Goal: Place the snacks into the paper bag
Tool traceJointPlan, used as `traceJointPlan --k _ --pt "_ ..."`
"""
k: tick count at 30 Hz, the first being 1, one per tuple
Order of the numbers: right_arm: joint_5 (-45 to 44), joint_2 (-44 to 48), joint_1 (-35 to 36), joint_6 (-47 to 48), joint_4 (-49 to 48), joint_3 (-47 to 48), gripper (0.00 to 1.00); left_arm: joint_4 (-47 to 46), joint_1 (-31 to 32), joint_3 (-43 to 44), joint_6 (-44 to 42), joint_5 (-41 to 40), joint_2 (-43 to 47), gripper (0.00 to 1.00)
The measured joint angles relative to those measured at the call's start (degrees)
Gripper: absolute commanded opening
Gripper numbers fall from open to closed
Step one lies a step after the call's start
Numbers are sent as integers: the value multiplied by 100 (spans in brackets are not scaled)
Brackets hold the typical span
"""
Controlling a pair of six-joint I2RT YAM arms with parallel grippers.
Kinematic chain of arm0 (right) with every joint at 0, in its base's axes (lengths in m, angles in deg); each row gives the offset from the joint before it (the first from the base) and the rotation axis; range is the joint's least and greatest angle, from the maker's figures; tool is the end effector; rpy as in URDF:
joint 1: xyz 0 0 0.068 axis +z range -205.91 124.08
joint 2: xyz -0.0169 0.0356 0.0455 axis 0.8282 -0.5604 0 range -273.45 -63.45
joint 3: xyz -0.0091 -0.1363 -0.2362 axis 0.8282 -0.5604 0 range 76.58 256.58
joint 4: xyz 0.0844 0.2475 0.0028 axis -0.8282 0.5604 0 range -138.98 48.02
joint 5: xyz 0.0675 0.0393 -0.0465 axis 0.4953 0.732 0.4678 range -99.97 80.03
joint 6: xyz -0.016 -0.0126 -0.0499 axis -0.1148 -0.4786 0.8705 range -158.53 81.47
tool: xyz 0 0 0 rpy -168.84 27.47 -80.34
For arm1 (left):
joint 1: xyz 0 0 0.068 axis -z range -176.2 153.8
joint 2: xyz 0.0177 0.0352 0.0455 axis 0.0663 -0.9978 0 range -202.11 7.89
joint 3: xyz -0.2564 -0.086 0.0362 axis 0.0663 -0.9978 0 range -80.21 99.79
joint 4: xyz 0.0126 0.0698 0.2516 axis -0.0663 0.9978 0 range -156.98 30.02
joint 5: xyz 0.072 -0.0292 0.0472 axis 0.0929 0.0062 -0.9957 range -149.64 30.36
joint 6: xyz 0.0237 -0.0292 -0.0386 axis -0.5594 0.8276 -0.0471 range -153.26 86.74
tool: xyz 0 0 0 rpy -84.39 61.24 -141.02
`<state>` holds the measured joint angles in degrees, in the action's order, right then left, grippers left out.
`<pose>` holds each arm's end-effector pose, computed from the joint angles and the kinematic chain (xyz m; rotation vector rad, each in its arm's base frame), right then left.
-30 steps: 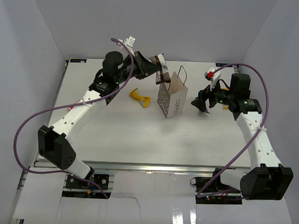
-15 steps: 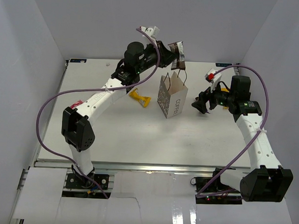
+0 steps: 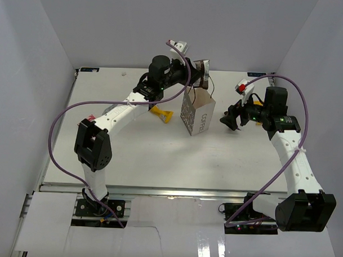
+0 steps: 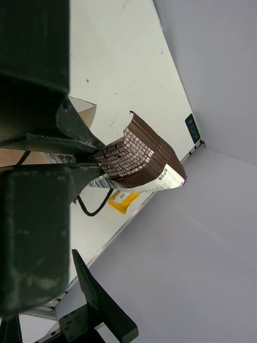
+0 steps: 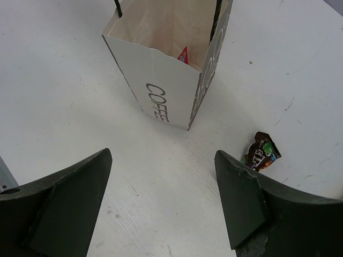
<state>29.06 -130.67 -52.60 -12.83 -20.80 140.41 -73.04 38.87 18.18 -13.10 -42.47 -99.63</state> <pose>0.2508 0.0370 0.3491 -0.8770 1.8210 0.4741 0.3694 -0.2721 0.3799 0.4609 1.6510 -0.9724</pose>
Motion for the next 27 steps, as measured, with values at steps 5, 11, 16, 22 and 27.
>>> traceJointPlan --k 5,11,16,22,27 --pt "-2 -28 -9 4 0 0 83 -35 0 -166 -114 26 7 31" --pt "-28 -70 -22 2 -2 0 84 -61 0 -240 -144 68 7 53" --pt "-66 -70 -22 -4 -76 -96 84 -63 0 -240 -127 94 7 66" --pt "-905 -85 -24 -481 -520 -417 94 -42 0 -125 -76 120 15 82" --pt "-2061 -955 -22 -1196 -846 -348 89 -57 -2 -306 -208 -190 529 98"
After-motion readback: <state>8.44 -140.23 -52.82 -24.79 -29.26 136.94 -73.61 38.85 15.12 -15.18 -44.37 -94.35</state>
